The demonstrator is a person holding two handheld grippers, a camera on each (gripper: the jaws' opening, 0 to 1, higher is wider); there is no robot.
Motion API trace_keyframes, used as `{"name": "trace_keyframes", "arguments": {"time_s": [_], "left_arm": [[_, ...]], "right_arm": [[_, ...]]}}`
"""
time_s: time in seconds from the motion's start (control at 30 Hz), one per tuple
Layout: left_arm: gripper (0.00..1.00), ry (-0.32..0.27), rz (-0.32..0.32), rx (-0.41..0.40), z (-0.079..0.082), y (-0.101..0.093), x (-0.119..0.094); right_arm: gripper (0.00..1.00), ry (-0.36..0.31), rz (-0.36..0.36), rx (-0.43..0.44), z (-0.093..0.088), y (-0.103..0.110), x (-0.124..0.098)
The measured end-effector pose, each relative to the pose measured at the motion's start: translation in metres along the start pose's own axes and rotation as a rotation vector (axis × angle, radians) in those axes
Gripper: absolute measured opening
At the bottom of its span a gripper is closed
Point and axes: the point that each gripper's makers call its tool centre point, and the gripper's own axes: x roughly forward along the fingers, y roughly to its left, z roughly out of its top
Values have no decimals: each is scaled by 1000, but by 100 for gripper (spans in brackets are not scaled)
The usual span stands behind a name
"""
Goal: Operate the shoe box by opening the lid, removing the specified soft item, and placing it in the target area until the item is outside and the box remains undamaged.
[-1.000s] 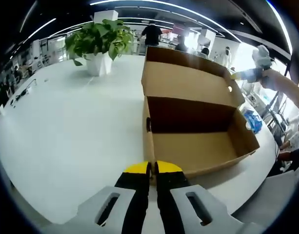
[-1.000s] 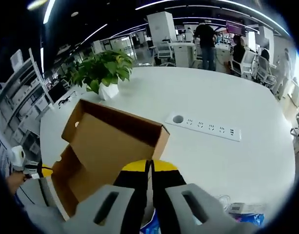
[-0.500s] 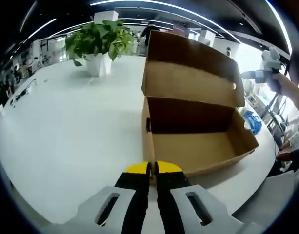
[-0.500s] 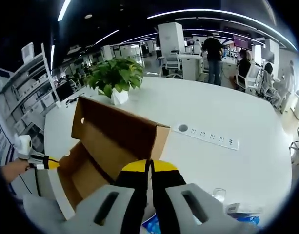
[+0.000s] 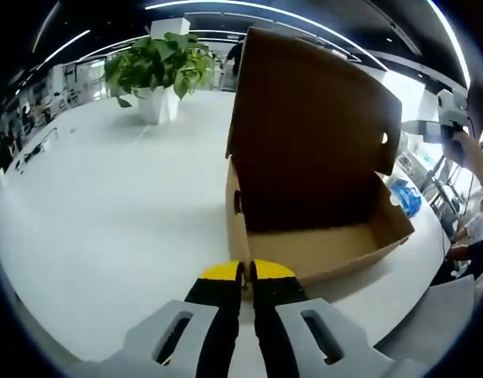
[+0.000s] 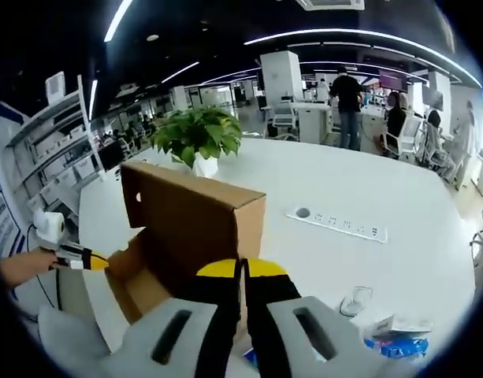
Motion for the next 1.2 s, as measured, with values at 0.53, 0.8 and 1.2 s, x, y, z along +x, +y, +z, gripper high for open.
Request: {"name": "trace_keyframes", "arguments": {"time_s": [0.53,0.8,1.2], "left_arm": [[2,-9,-11,-15,0,0,-1],[2,-14,-12,-12,0,0,-1],[3,-22,-20,25,4,-1,-1]], "right_arm": [[1,-59,0,30,-25,20,-21],[2,-78,-8,49,-41,29,-30],[3,-82,-17,65,-61,36,-35]]}}
